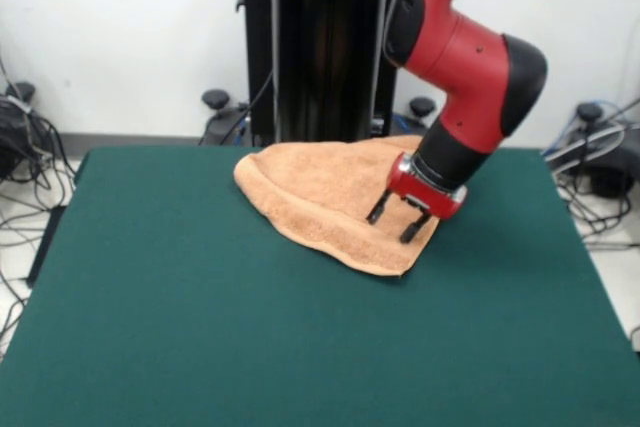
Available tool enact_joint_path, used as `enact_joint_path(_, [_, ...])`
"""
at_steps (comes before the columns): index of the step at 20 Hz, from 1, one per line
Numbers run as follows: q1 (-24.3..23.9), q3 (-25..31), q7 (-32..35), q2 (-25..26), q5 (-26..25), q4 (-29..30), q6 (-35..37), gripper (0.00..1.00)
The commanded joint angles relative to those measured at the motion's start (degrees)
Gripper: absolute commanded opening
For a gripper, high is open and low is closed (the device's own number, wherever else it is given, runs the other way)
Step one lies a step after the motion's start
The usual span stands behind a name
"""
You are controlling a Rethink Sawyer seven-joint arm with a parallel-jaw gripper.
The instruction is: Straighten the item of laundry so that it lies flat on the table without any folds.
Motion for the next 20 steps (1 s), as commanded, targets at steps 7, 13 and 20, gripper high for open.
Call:
enact_joint_path(7, [-1.3, 2.5, 13.6, 0.0, 3.5, -1.8, 0.4, 1.00])
enact_joint_path(13, [3.0, -0.5, 14.8, 1.6, 6.2, -4.1, 5.5, 1.00])
enact_joint_path(20, [5.4, -1.7, 15.8, 2.2, 9.3, -5.2, 7.9, 1.00])
